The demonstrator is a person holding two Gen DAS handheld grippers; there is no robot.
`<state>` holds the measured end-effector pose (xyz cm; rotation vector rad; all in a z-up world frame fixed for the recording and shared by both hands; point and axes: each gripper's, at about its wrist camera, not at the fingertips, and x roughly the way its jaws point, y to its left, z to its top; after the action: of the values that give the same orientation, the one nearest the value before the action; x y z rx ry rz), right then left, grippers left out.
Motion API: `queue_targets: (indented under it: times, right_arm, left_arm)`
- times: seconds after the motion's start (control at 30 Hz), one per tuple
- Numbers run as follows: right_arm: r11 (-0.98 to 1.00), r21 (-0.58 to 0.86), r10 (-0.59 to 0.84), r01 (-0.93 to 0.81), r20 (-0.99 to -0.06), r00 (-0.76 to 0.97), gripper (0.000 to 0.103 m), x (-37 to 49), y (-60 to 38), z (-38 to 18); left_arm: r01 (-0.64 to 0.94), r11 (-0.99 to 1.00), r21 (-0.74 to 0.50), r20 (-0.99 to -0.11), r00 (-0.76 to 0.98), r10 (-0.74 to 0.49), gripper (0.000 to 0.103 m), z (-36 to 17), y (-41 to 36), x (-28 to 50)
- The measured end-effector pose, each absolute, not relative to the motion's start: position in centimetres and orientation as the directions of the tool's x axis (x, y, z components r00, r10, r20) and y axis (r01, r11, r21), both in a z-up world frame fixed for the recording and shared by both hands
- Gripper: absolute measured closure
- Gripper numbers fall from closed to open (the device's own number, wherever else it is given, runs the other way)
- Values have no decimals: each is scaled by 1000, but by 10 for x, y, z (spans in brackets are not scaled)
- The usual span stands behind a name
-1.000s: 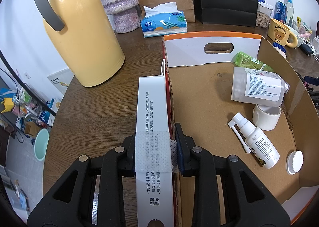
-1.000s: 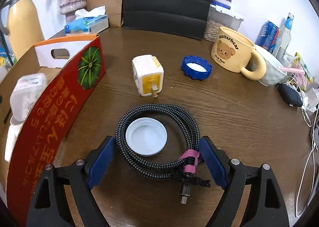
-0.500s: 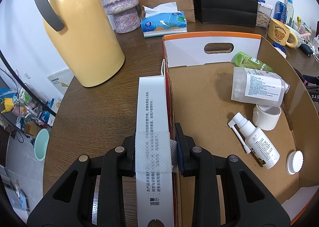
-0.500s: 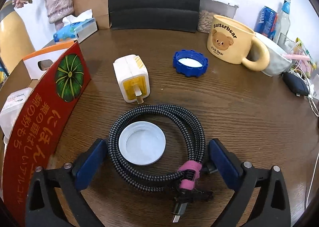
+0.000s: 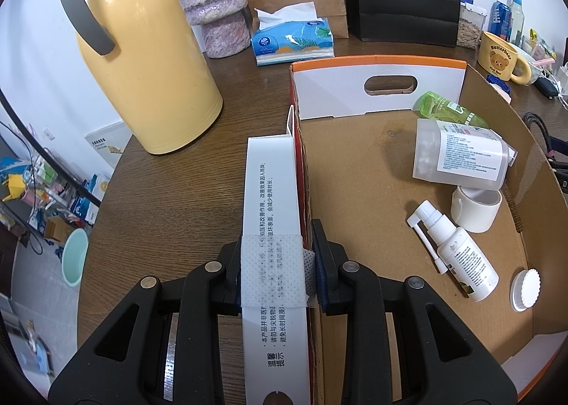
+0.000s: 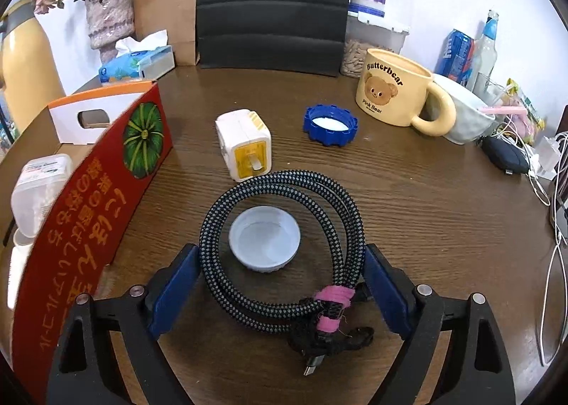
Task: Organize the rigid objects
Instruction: 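Lift the black cable into the orange box and open the right tool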
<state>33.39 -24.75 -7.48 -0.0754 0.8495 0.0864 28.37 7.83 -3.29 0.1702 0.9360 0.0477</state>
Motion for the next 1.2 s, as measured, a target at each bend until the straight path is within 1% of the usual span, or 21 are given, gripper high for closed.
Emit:
queue_targets:
  times: [0.4, 0.73, 0.97, 1.2]
  right_arm:
    - [989, -52, 69, -139, -668, 741, 10, 310, -226, -31]
    - [956, -94, 168, -278, -602, 781, 10, 307, -168, 6]
    - [910, -120, 254, -397, -597, 761, 10, 309, -116, 14]
    - [872, -139, 288, -469, -627, 723, 10, 319, -79, 6]
  left_arm:
    - [37, 985, 170, -797, 593, 115, 79, -34, 79, 285]
    - [37, 985, 171, -796, 595, 116, 79, -34, 79, 285]
    - [37, 985, 171, -796, 595, 116, 79, -34, 79, 285]
    - [36, 985, 171, -796, 595, 116, 79, -34, 78, 284]
